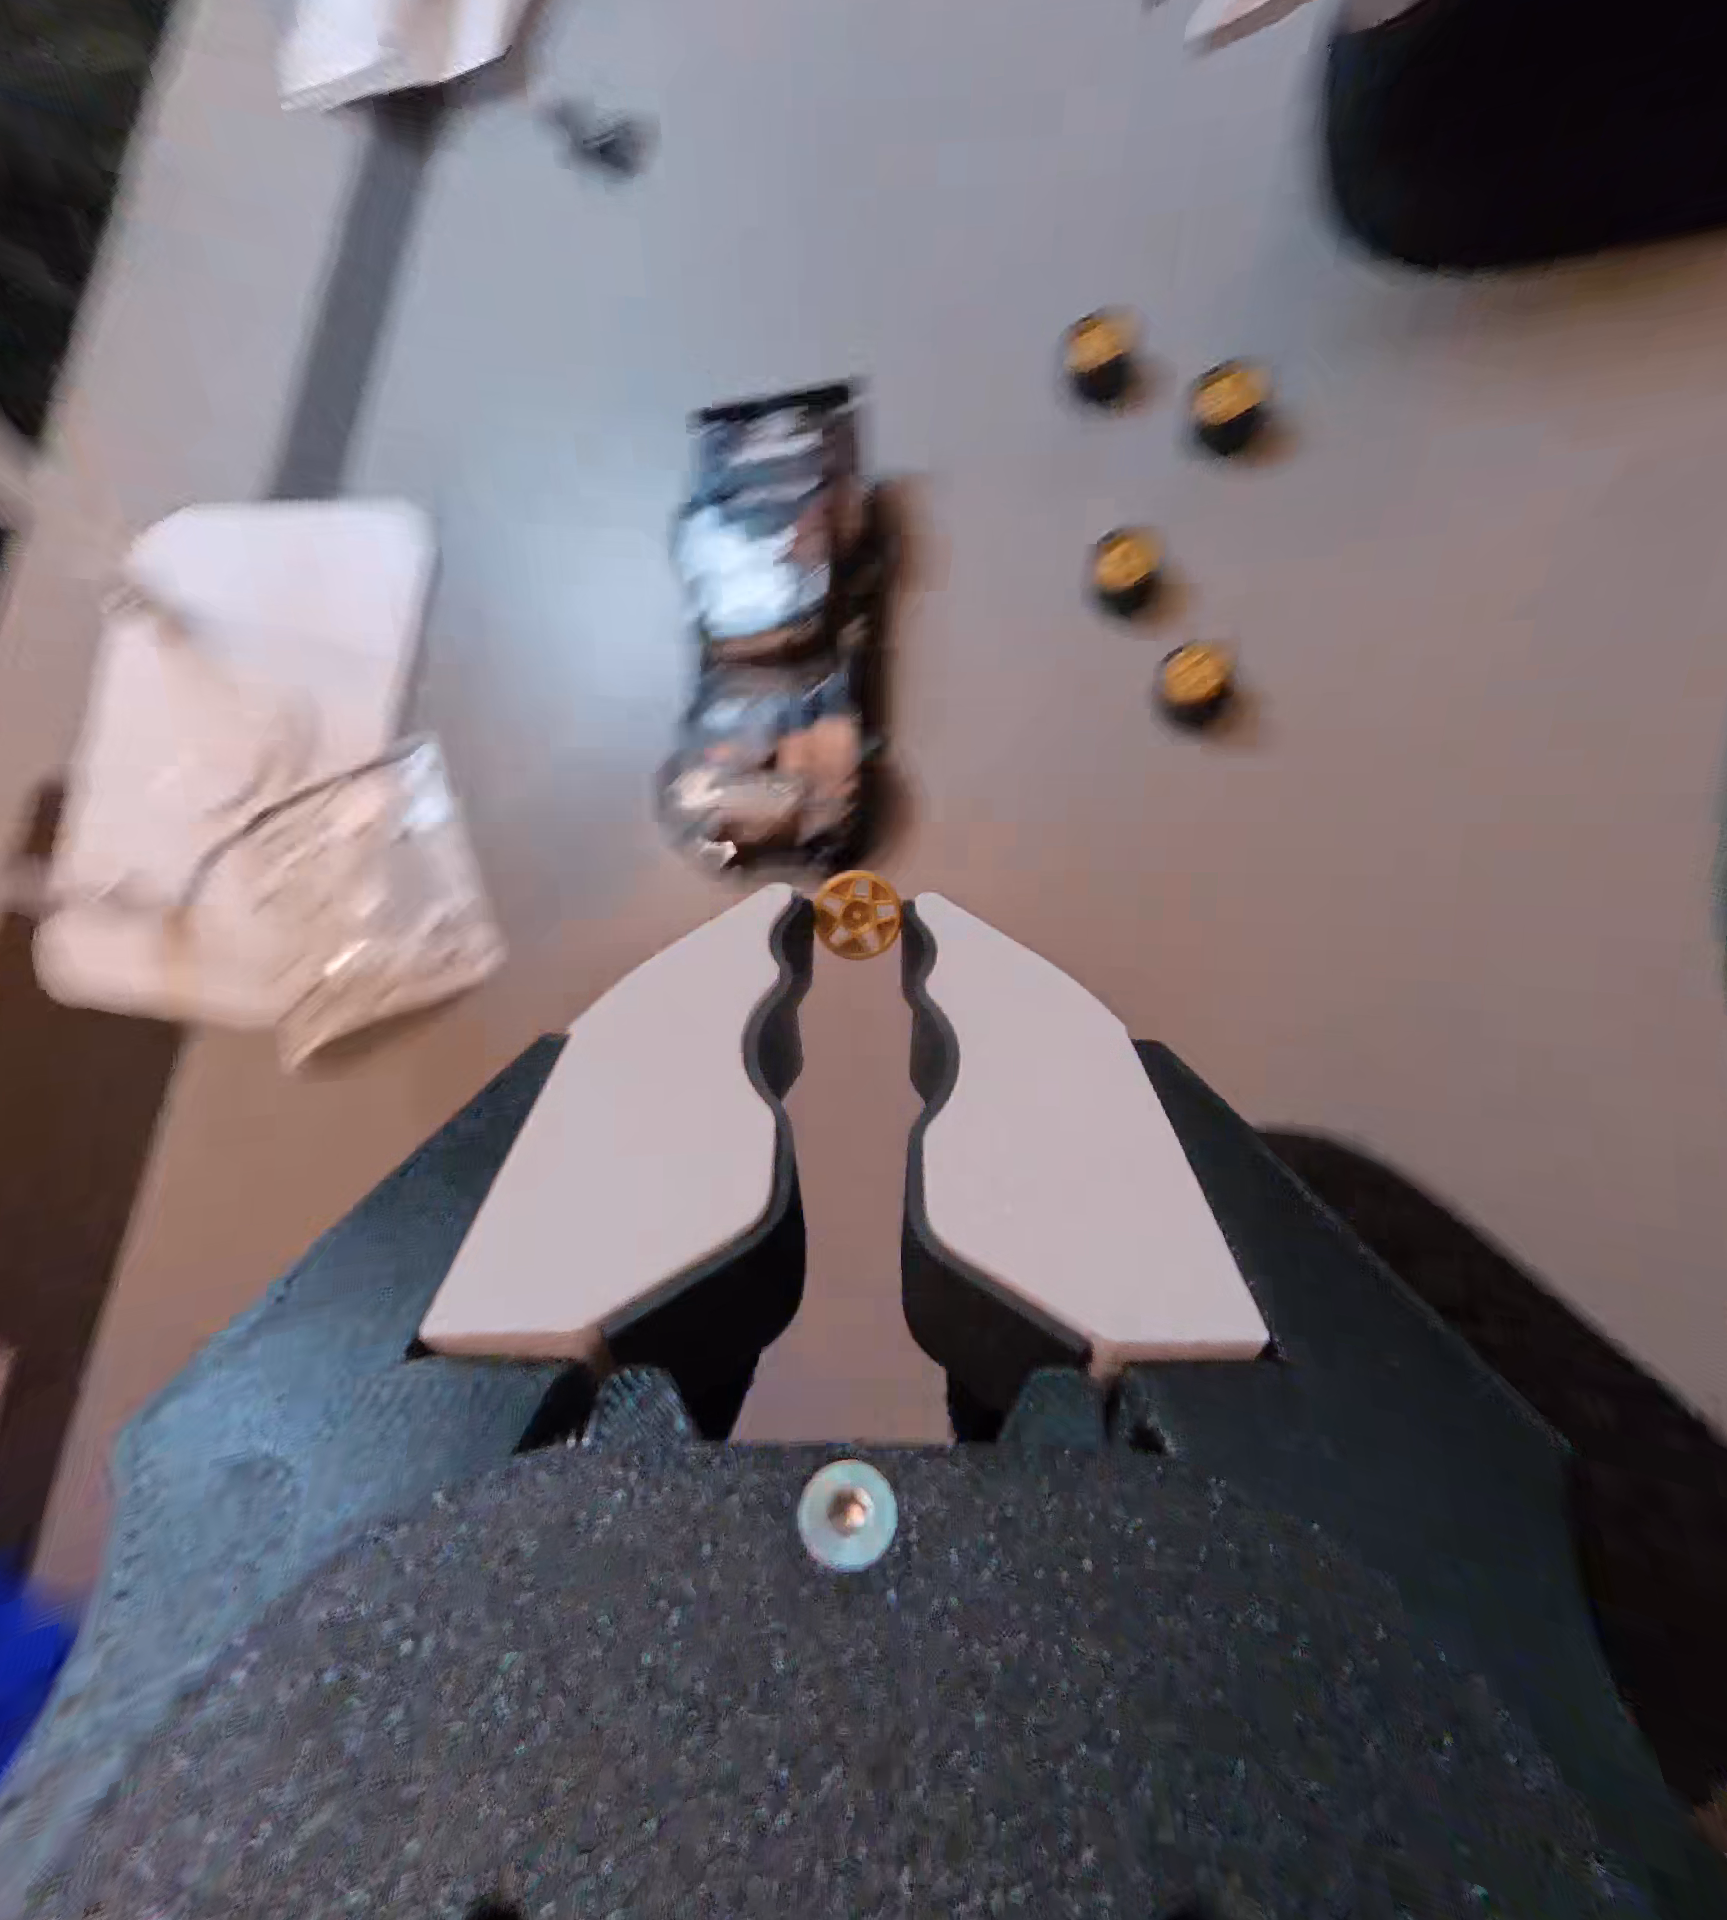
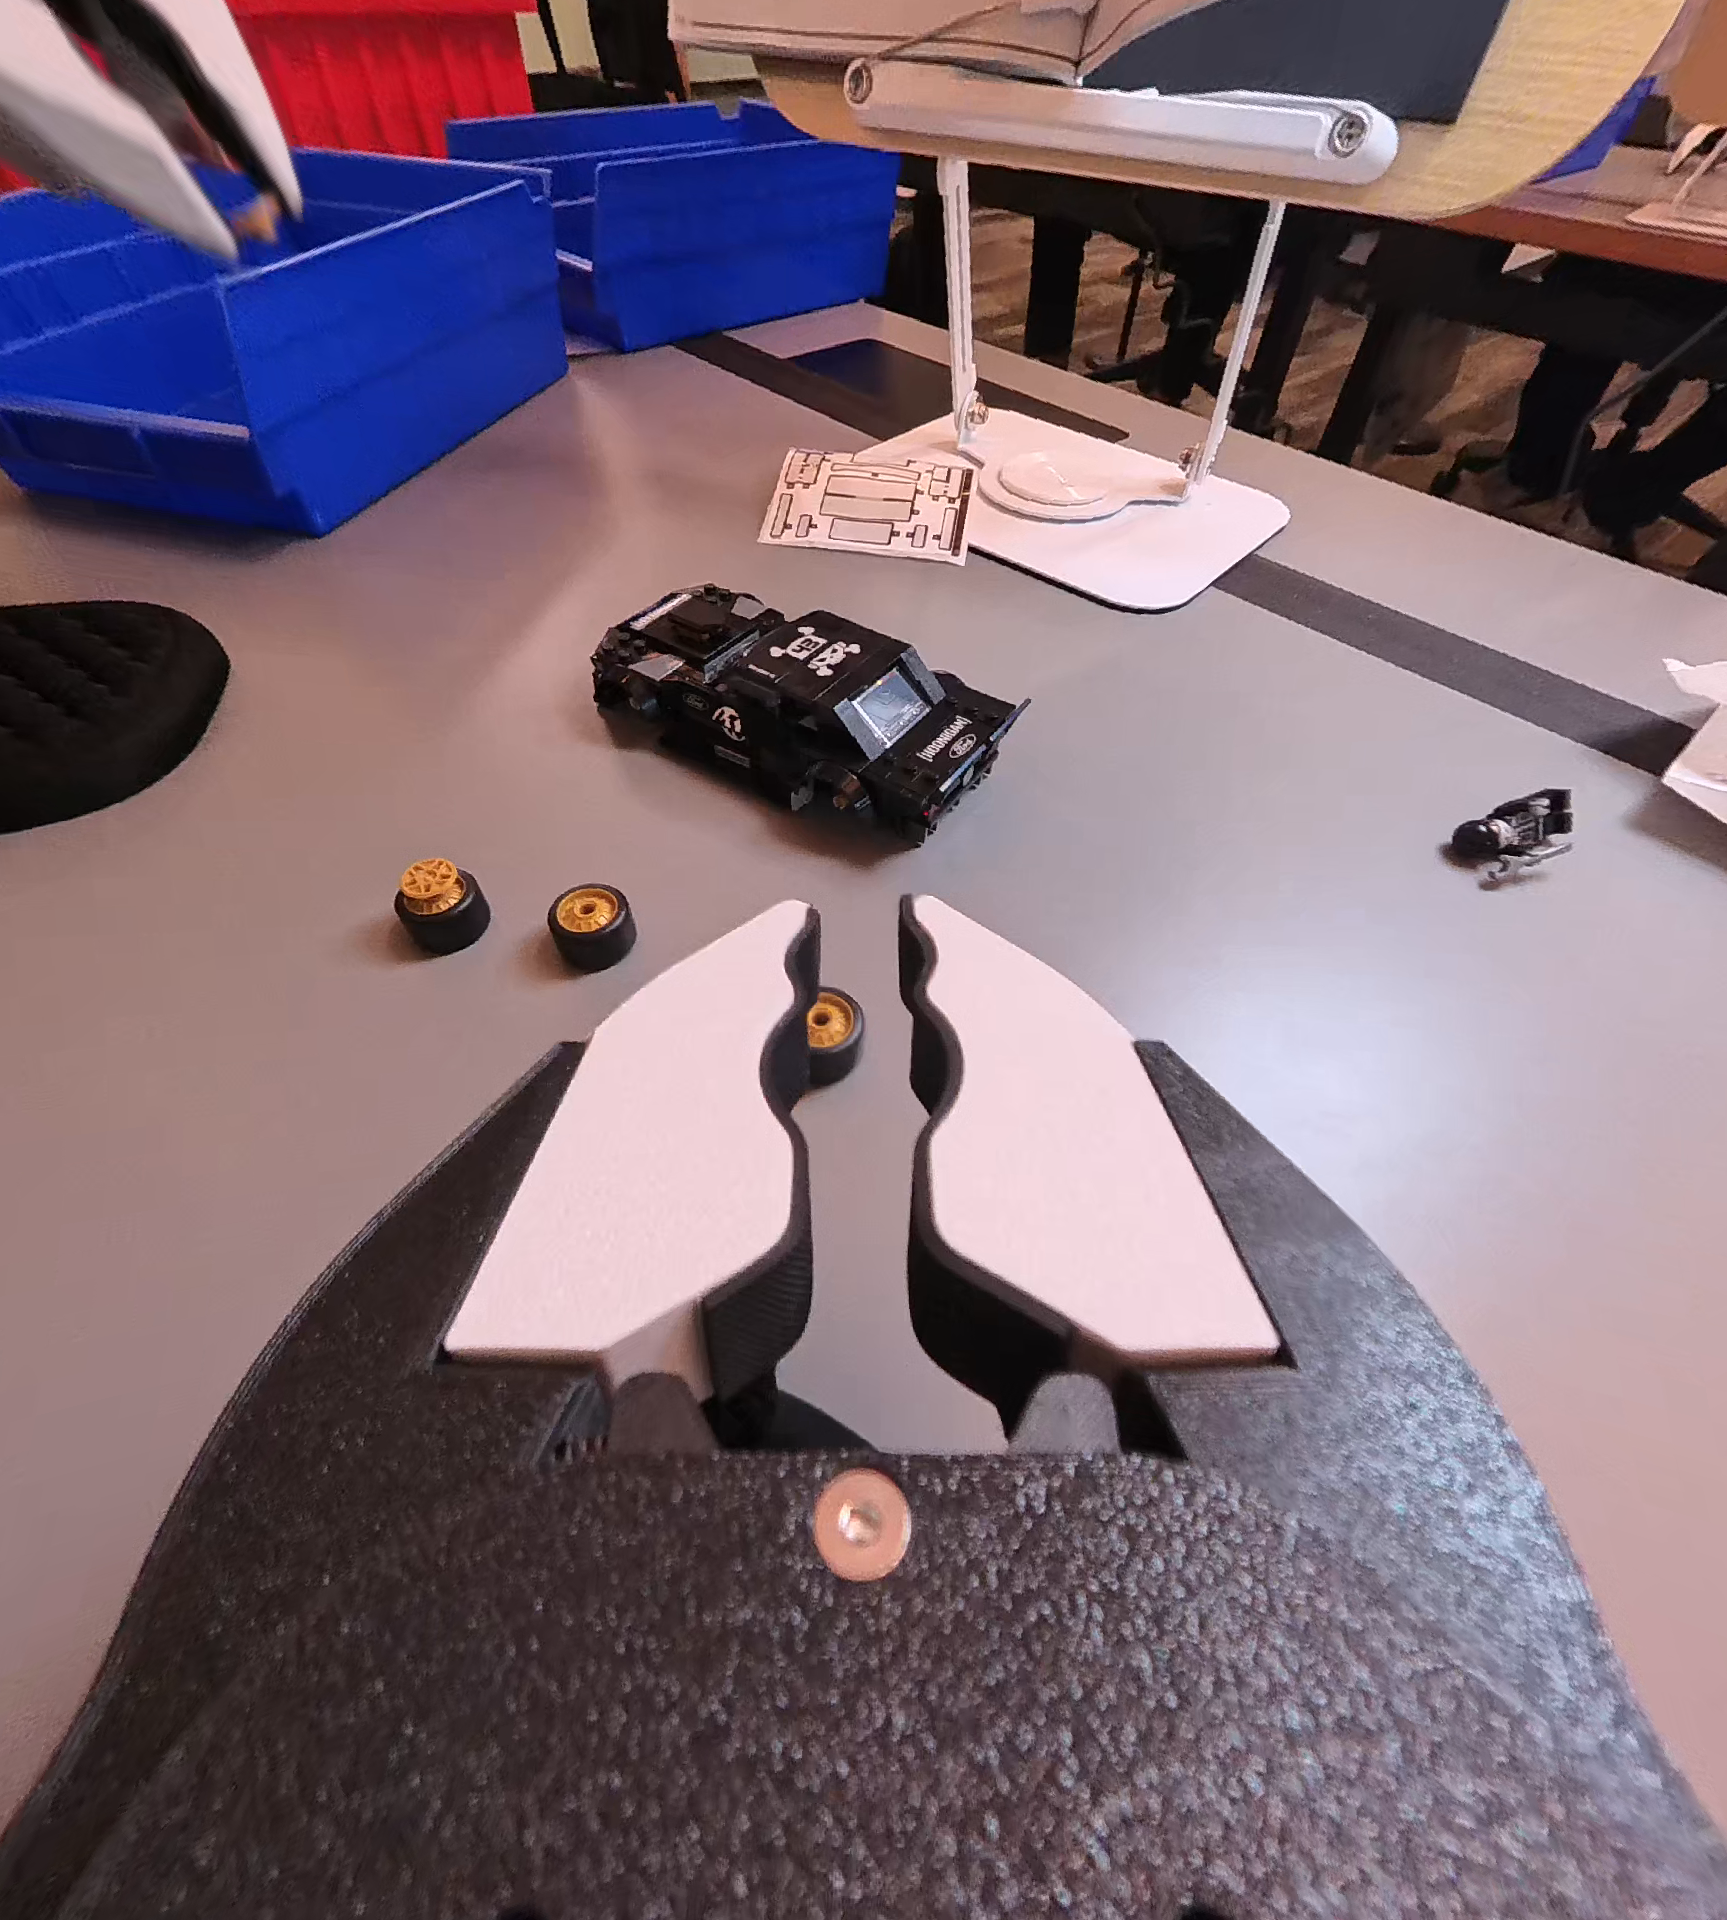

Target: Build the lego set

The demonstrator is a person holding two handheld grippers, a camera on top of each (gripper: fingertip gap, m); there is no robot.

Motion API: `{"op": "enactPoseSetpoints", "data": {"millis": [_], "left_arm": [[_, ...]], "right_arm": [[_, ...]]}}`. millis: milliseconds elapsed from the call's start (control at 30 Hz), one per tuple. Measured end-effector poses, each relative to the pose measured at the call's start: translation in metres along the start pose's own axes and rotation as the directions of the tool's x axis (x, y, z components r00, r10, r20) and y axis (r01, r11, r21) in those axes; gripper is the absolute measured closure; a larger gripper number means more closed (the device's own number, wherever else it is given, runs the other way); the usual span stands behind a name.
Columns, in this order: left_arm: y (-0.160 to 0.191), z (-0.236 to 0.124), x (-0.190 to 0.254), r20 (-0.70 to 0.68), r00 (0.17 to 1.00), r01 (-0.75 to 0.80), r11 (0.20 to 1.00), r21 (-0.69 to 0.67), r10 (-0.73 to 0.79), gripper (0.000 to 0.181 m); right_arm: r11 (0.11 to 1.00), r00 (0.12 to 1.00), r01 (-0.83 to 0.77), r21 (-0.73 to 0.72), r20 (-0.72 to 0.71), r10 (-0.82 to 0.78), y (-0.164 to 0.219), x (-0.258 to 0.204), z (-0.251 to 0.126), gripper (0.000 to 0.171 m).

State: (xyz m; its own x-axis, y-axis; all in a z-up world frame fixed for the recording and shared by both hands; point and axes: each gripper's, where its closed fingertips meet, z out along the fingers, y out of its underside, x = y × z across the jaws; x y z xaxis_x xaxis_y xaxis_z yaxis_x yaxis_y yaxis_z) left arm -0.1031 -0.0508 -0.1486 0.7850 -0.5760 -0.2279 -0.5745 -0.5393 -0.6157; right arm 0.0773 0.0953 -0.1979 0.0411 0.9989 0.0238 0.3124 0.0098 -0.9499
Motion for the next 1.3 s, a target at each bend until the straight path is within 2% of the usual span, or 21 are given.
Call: {"op": "enactPoseSetpoints", "data": {"millis": [167,267,367,1300], "left_arm": [[-0.033,0.098,0.051,-0.249,0.967,-0.056,0.998,0.005,0.056,0.165],[-0.040,0.134,0.069,-0.320,0.945,-0.081,0.997,-0.017,0.072,0.165],[-0.038,0.155,0.079,-0.345,0.934,-0.118,0.992,-0.053,0.092,0.165],[-0.035,0.161,0.085,-0.367,0.922,-0.159,0.985,-0.069,0.123,0.160]], "right_arm": [[1.000,0.999,0.001,-0.002,-0.032,-0.001,0.002,0.004,-0.007,0.157],[1.000,0.999,0.003,0.000,-0.050,-0.003,0.004,0.003,-0.012,0.157],[1.000,0.998,0.011,-0.004,-0.055,-0.011,0.008,0.001,-0.014,0.157],[1.000,0.999,0.011,-0.001,-0.045,-0.011,0.011,0.000,-0.014,0.157]]}}
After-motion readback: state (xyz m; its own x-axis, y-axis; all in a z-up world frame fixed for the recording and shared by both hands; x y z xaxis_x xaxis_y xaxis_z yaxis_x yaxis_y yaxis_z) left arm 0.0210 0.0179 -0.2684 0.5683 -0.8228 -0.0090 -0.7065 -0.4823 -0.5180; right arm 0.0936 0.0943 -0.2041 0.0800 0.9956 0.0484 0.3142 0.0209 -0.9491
